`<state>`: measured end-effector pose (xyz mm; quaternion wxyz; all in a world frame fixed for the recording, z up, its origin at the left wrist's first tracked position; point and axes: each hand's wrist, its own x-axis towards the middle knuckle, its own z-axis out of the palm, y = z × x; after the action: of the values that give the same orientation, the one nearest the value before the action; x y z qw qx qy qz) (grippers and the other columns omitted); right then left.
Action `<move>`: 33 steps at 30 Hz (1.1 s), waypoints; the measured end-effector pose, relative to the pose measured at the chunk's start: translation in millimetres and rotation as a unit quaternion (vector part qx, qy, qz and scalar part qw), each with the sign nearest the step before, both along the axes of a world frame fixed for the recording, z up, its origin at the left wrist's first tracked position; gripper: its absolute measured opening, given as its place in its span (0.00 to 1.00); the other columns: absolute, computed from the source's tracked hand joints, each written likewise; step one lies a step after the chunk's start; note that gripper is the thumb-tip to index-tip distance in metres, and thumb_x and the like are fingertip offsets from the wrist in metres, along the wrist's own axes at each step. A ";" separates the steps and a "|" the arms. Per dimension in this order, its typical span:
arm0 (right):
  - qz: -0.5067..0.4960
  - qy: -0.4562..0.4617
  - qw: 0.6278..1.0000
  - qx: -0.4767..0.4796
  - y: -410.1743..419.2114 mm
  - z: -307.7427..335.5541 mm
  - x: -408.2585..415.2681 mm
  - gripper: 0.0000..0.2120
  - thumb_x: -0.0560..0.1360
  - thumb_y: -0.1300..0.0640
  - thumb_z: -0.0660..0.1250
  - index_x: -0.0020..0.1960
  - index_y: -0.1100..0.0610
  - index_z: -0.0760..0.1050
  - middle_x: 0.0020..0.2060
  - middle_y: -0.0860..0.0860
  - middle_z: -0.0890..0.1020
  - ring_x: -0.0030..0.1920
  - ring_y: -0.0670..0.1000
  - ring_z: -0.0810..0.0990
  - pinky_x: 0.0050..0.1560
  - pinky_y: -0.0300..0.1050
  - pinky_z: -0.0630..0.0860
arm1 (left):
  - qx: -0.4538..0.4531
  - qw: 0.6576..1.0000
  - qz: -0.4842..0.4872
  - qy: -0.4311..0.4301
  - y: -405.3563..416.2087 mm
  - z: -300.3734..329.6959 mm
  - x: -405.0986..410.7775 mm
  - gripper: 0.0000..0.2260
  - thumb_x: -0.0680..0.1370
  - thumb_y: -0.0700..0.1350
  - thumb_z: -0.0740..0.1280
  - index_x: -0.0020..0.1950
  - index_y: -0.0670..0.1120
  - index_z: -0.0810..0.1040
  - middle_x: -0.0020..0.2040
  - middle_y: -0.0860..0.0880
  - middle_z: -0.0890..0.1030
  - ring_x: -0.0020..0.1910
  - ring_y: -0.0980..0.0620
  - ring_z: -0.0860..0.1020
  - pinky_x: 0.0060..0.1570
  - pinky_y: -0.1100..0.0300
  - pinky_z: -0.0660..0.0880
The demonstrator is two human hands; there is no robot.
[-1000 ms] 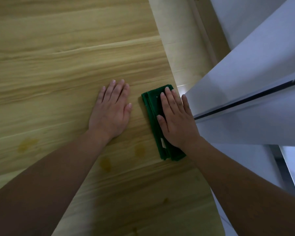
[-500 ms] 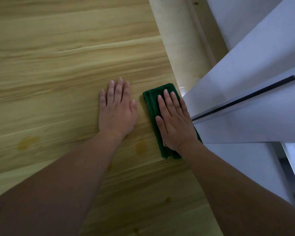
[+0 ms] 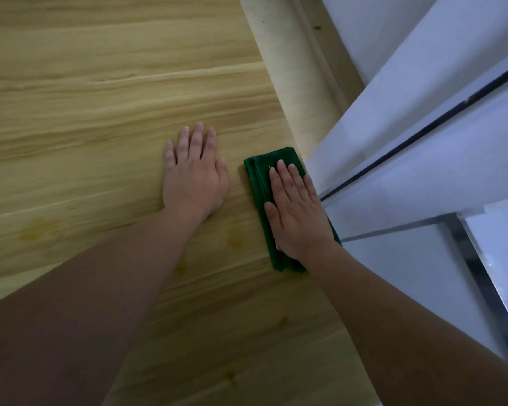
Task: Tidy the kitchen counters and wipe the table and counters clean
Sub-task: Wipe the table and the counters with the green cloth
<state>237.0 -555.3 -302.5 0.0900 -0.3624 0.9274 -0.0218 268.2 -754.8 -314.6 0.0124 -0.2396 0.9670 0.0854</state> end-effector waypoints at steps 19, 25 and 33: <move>-0.040 -0.005 0.999 0.018 90.5 8.5 112.7 0.30 0.80 0.44 0.34 0.78 0.57 0.41 0.77 0.51 0.41 0.77 0.49 0.37 0.76 0.51 0.40 | 0.020 0.999 -0.009 -0.040 8.0 9.4 6.6 0.26 0.81 0.53 0.44 0.79 0.48 0.47 0.80 0.49 0.46 0.78 0.47 0.44 0.75 0.45 0.41; -0.054 0.006 0.998 0.009 113.2 9.6 144.6 0.29 0.81 0.44 0.35 0.78 0.57 0.42 0.77 0.51 0.43 0.77 0.49 0.39 0.75 0.51 0.40 | -0.008 0.999 -0.025 0.035 26.7 31.8 29.7 0.27 0.82 0.51 0.47 0.79 0.41 0.48 0.79 0.44 0.47 0.78 0.44 0.44 0.75 0.46 0.41; -0.066 0.009 0.998 0.021 125.4 6.6 162.0 0.30 0.81 0.44 0.36 0.78 0.57 0.43 0.77 0.51 0.43 0.77 0.50 0.40 0.75 0.52 0.39 | 0.041 0.964 -0.258 0.048 118.0 38.4 166.0 0.26 0.82 0.49 0.46 0.78 0.39 0.51 0.79 0.44 0.51 0.78 0.45 0.49 0.76 0.49 0.45</move>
<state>399.0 -429.9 -295.9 0.0877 -0.2983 0.9504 -0.0051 434.2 -636.7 -276.3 -0.0029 0.0235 0.9911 0.1307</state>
